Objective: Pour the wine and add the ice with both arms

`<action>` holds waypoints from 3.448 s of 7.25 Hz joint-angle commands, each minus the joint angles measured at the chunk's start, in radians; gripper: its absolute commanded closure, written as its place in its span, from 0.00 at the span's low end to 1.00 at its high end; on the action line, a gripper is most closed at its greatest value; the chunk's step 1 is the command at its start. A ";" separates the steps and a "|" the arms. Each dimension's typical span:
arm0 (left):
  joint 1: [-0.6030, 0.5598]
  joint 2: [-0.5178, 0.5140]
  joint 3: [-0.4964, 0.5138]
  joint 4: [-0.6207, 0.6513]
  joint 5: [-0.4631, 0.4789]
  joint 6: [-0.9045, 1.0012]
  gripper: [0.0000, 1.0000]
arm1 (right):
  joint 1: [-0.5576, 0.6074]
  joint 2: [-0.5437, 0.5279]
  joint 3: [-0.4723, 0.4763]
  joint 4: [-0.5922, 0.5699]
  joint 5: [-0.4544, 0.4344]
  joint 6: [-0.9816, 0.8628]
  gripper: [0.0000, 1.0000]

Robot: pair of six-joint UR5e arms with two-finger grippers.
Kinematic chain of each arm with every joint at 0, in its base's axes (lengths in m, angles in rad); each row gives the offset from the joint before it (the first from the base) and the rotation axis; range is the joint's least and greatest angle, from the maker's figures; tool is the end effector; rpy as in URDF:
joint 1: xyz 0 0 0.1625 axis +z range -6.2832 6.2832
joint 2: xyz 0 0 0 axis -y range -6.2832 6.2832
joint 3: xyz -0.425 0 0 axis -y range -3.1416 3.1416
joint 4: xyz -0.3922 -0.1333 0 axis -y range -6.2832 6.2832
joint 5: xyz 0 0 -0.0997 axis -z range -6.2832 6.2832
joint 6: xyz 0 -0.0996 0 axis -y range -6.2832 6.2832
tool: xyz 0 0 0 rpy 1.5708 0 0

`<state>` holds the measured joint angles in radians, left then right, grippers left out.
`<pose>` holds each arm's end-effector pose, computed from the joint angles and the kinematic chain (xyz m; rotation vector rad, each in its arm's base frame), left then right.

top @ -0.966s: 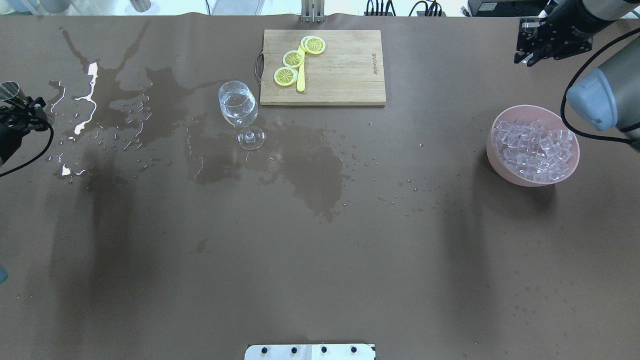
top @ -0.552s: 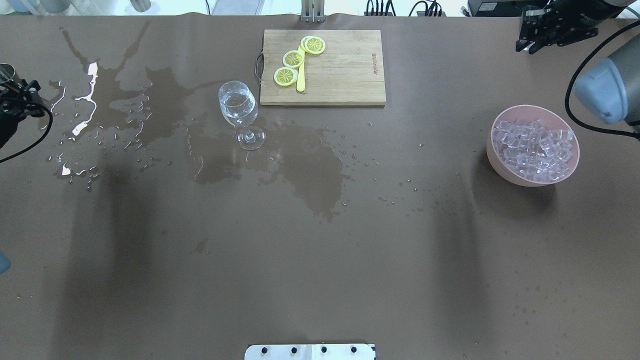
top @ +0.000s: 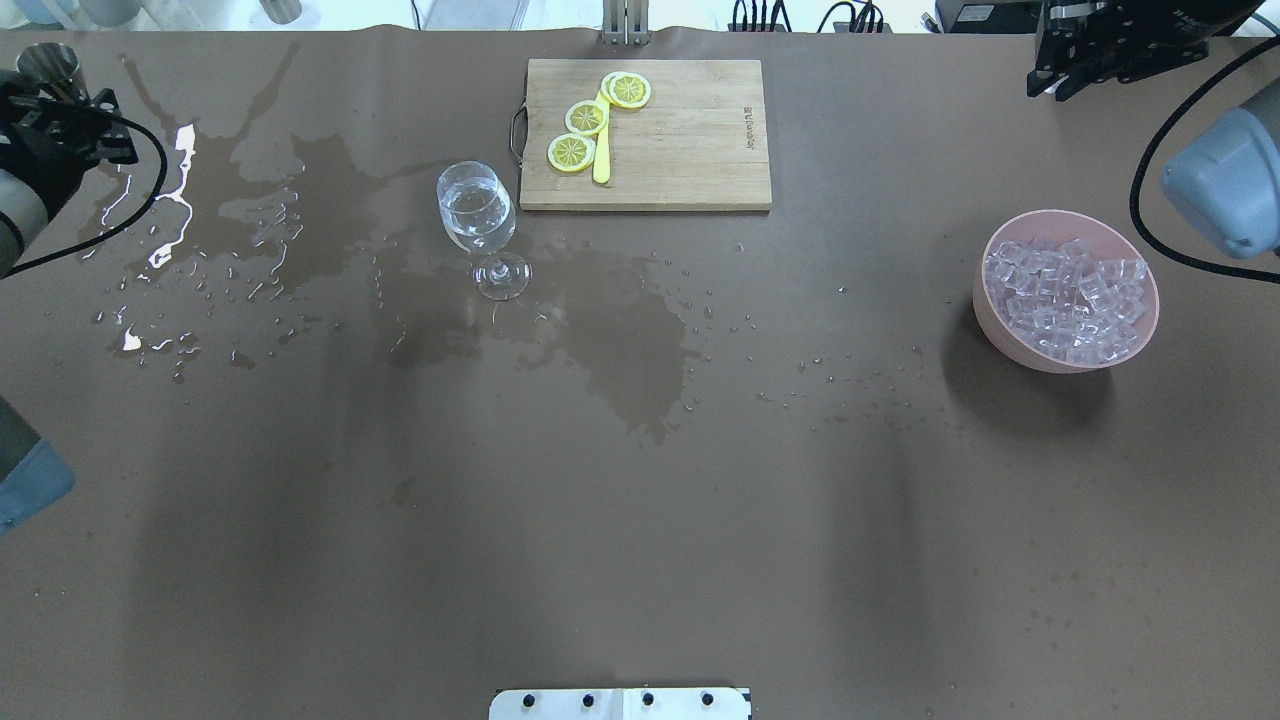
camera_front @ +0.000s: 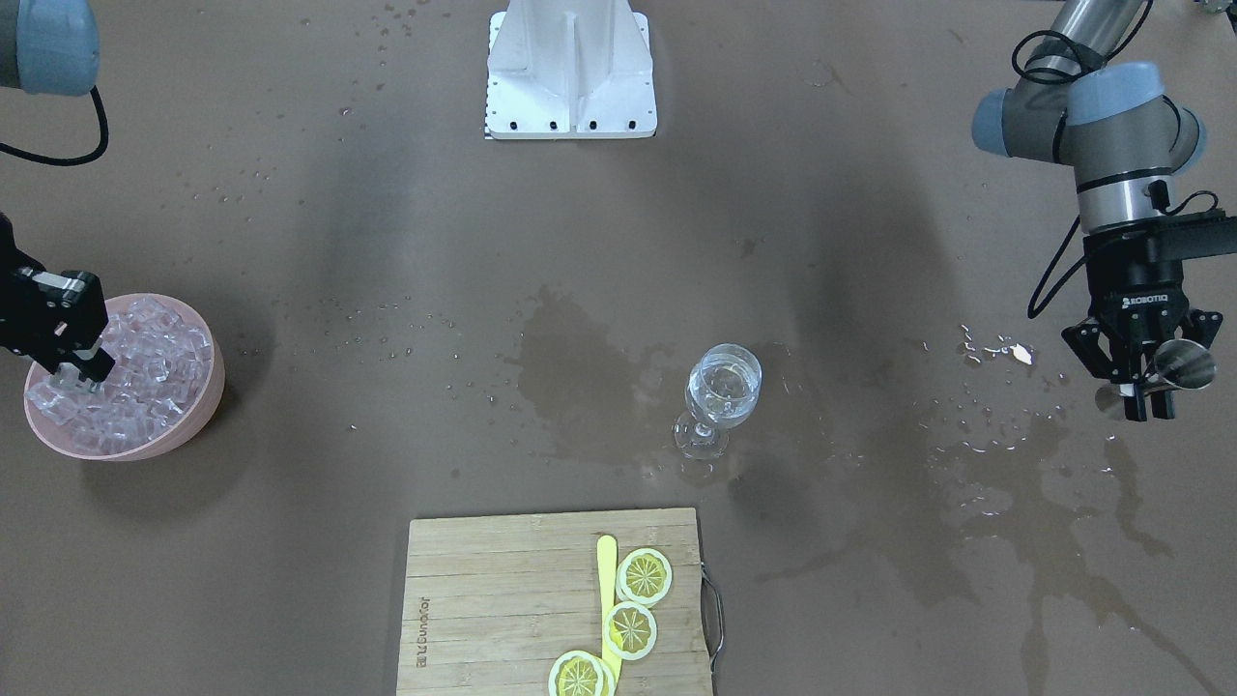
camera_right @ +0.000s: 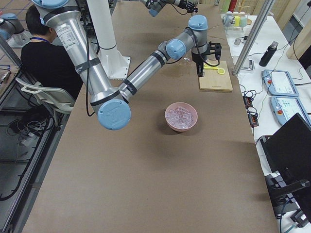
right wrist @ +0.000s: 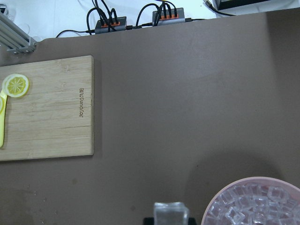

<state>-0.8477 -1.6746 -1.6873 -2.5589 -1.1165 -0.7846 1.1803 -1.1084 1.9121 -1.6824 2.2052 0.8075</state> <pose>0.2284 -0.5263 0.4380 1.1387 0.5233 -0.3275 -0.1558 -0.5736 0.2587 0.2087 -0.8786 0.1689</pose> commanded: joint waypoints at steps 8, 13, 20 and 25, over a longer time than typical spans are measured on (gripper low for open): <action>0.277 -0.266 -0.070 0.302 0.178 0.117 0.79 | 0.004 0.012 0.007 -0.086 -0.018 -0.047 1.00; 0.312 -0.228 -0.066 0.312 0.236 0.241 0.79 | 0.002 0.012 0.013 -0.086 -0.016 -0.047 1.00; 0.320 -0.303 -0.055 0.431 0.273 0.307 0.80 | 0.004 0.021 0.018 -0.088 -0.013 -0.047 1.00; 0.314 -0.327 -0.048 0.503 0.311 0.360 0.80 | 0.001 0.029 0.013 -0.088 -0.013 -0.047 1.00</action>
<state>-0.5313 -1.9989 -1.7353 -2.0669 -0.8084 -0.4429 1.1817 -1.0817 1.9260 -1.7702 2.1910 0.7608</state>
